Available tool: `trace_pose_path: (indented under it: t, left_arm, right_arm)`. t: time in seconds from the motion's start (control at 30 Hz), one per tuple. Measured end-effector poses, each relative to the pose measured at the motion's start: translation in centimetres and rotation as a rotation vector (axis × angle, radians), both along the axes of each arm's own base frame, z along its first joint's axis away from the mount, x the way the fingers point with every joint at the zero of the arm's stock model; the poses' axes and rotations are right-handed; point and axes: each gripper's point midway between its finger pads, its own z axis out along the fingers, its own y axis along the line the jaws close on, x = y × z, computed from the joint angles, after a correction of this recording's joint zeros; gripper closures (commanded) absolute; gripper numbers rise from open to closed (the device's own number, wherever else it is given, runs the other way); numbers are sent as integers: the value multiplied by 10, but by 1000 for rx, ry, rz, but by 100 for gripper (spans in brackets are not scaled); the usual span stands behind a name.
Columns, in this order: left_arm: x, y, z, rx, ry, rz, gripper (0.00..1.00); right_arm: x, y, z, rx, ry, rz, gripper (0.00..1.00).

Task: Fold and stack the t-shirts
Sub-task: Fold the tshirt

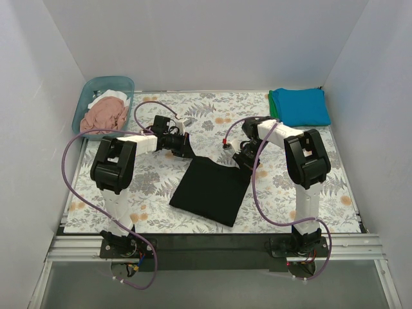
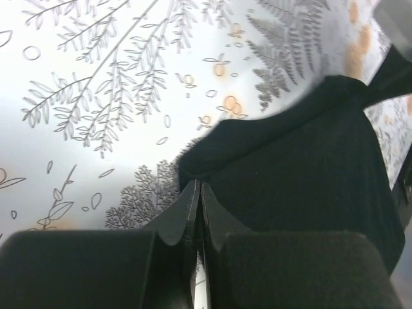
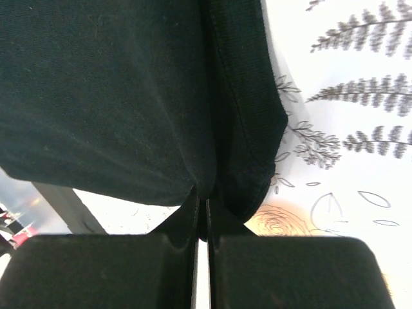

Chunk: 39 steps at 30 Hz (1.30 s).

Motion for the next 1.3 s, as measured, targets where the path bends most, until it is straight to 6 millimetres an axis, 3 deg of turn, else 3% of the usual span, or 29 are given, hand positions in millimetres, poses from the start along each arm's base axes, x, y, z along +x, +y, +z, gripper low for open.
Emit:
trace_pose_path:
  t: [0.17,0.33,0.5,0.53,0.67,0.8,0.83,0.9,0.97,1.07,1.17,1.3]
  left_arm:
    - [9,3,-12,46,11,70,100]
    - [25,9,-12,74,-27,140,100]
    - [40,19,-11,89,-51,207,98]
    - [42,23,-11,88,-47,220,82]
    - [51,35,-1,60,-32,266,57]
    - [56,41,43,-30,-66,283,47]
    - [55,39,59,-65,-80,275,45]
    - [50,27,92,-139,-110,246,45]
    - [40,8,117,-211,-127,196,45]
    - [19,-26,126,-290,-90,121,49]
    - [-1,-58,108,-338,24,59,56]
    - [-1,-74,57,-346,197,78,59]
  right_arm:
    - [12,-2,-1,-22,-24,-19,99]
    - [58,-2,0,-48,-99,-44,95]
    - [106,2,4,-64,-243,-56,67]
    - [113,2,4,-68,-266,-59,51]
    - [133,0,13,-81,-320,-106,25]
    - [160,-7,41,-19,-374,-231,14]
    - [163,-6,50,10,-378,-263,3]
    - [165,-3,77,98,-383,-335,4]
    - [162,8,105,218,-372,-383,17]
    - [141,37,129,403,-275,-408,34]
    - [119,64,120,522,-104,-428,44]
    - [104,81,70,534,101,-487,50]
